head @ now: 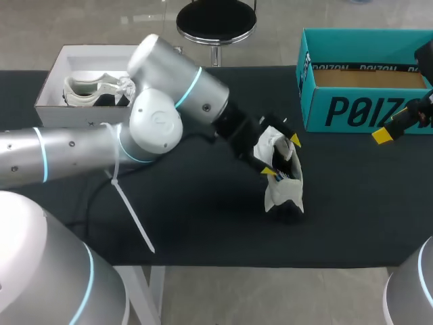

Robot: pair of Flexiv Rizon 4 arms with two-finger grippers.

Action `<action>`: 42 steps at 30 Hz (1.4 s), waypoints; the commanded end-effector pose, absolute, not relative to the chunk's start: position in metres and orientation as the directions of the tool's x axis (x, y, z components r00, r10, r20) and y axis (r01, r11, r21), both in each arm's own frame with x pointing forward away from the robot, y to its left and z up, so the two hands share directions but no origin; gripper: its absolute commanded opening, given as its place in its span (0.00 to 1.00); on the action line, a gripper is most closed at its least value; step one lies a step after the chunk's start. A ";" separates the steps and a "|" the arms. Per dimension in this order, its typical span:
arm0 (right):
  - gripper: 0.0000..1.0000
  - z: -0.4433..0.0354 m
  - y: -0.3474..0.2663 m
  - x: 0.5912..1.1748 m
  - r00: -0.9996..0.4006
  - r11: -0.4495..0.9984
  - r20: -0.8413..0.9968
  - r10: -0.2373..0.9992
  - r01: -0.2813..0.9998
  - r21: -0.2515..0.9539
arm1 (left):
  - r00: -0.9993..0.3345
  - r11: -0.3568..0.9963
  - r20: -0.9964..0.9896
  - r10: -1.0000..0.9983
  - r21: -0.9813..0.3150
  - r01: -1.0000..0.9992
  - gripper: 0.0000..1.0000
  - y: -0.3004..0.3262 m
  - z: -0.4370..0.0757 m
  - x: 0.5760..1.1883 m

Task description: Take the shoe out of the shoebox, open the shoe tongue, remove and reinsert the insole, then place the shoe into the shoebox

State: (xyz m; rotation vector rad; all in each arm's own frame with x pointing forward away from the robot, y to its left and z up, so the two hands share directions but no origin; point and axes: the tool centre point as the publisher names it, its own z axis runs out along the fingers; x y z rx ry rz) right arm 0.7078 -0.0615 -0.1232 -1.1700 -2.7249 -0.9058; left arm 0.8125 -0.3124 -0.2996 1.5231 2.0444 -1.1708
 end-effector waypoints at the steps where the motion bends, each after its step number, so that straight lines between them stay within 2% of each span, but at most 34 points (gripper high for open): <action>1: 1.00 -0.124 -0.061 0.710 -0.714 0.547 0.257 0.651 0.676 0.494 | -0.289 0.110 -0.493 0.820 -0.361 0.926 0.00 -0.306 -0.294 0.820; 7: 1.00 -0.124 -0.061 0.710 -0.714 0.547 0.257 0.651 0.676 0.494 | -0.123 0.057 -0.310 0.943 -0.214 0.975 0.00 -0.309 -0.297 0.815; 12: 1.00 -0.124 -0.061 0.710 -0.714 0.547 0.257 0.651 0.676 0.494 | -0.005 -0.027 -0.172 0.985 -0.184 0.983 0.00 -0.314 -0.298 0.803; 16: 1.00 -0.124 -0.061 0.710 -0.714 0.547 0.257 0.651 0.676 0.494 | 0.021 -0.041 -0.104 0.994 -0.190 0.981 0.00 -0.307 -0.305 0.793; 28: 1.00 -0.124 -0.061 0.710 -0.714 0.547 0.257 0.651 0.676 0.494 | -0.041 0.034 -0.032 0.999 -0.188 0.982 0.00 -0.257 -0.322 0.803; 42: 1.00 -0.124 -0.061 0.710 -0.714 0.547 0.257 0.651 0.676 0.494 | -0.094 0.083 -0.054 0.994 -0.180 0.980 0.00 -0.273 -0.344 0.797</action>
